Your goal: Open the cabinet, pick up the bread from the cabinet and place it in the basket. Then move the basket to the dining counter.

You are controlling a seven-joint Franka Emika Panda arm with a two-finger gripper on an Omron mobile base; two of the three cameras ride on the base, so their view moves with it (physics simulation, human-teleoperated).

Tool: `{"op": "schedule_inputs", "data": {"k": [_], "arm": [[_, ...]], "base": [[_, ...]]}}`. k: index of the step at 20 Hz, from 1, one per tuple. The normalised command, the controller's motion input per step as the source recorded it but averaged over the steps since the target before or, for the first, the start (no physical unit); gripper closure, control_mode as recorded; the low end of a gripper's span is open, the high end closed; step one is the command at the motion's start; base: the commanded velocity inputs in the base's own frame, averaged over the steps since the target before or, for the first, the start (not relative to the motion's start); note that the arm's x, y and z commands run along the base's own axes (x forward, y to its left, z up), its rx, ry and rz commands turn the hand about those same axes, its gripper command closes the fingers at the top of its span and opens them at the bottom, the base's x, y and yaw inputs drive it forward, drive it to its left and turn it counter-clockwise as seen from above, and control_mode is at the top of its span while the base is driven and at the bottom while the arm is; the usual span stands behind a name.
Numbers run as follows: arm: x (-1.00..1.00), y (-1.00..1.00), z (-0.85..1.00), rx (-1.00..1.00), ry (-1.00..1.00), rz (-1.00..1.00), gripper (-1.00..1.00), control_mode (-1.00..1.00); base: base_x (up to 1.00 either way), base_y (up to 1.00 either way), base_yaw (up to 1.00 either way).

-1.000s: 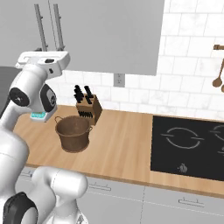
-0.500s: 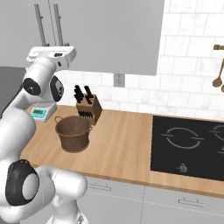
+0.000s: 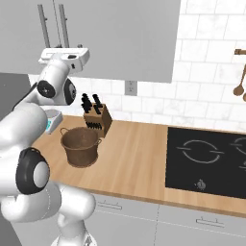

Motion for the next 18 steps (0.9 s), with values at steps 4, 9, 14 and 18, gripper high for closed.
{"op": "schedule_inputs", "data": {"k": [4,9,14,18], "arm": [[0.37,0.04,0.00,0.00,0.00,0.00,1.00,-1.00],[0.03,0.01,0.00,0.00,0.00,0.00,1.00,-1.00],[-0.06,-0.01,0.01,0.00,0.00,0.00,1.00,-1.00],[-0.80,-0.23,0.16,0.00,0.00,0.00,1.00,-1.00]], "base": [[0.00,0.00,0.00],[0.00,0.00,0.00],[0.00,0.00,0.00],[0.00,0.00,0.00]]}}
